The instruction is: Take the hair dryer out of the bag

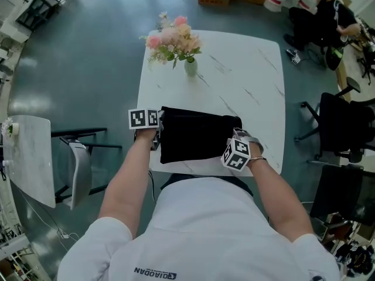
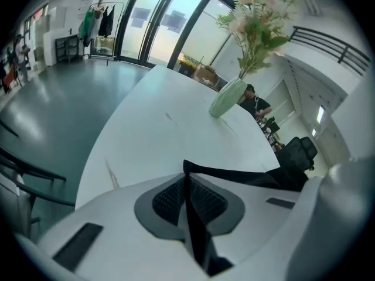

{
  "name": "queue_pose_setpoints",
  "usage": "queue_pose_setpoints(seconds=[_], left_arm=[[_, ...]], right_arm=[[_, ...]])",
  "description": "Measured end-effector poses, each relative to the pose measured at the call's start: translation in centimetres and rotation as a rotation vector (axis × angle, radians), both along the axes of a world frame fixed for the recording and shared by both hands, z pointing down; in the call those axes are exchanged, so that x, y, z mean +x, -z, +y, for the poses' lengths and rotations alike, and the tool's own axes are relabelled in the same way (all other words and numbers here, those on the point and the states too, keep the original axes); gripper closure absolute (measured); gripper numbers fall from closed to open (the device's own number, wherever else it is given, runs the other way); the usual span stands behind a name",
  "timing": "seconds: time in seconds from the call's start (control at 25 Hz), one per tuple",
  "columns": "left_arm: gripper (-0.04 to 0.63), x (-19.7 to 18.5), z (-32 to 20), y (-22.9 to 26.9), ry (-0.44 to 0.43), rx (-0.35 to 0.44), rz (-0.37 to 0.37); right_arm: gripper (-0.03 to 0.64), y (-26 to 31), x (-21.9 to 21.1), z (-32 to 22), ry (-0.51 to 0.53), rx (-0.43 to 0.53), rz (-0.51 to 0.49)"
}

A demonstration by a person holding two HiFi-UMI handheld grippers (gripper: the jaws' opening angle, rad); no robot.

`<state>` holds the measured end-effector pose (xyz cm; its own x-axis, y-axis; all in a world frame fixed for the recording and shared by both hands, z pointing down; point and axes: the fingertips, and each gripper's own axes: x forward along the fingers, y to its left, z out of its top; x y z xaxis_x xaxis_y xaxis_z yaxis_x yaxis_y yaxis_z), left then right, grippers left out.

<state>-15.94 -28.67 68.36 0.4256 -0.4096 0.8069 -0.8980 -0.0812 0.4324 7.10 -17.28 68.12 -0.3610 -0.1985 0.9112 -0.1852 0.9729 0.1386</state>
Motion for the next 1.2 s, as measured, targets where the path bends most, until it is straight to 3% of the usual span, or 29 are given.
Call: queue_pose_setpoints(seconds=[0.52,0.68,0.76,0.84,0.96,1.2], left_arm=[[0.561,-1.4,0.2,-0.3,0.059,0.002,-0.015],[0.558,-1.4,0.1,0.4,0.087,0.037,0.036],[0.504,-1.8,0.5,1.6,0.089,0.073,0.066],[0.455,-1.7,2.1,2.6,0.048,0.069,0.107],[0.429,-0.5,6.8,3.2,-0.075,0.002,0.151],[0.380,2.3,16.1,1.8,-0.329,-0.114,0.045]], right_arm=[[0.445,0.2,6.4,0.4,-0.109,0.000,0.016],[0.443,0.0,6.7,0.4,-0.113,-0.001,0.015],[0.443,0.0,6.8,0.4,-0.114,-0.001,0.015],[0.443,0.0,6.8,0.5,-0.112,-0.001,0.018],[0.443,0.0,6.8,0.6,-0.110,-0.003,0.024],[0.443,0.0,6.9,0.3,-0.114,0.004,0.019]])
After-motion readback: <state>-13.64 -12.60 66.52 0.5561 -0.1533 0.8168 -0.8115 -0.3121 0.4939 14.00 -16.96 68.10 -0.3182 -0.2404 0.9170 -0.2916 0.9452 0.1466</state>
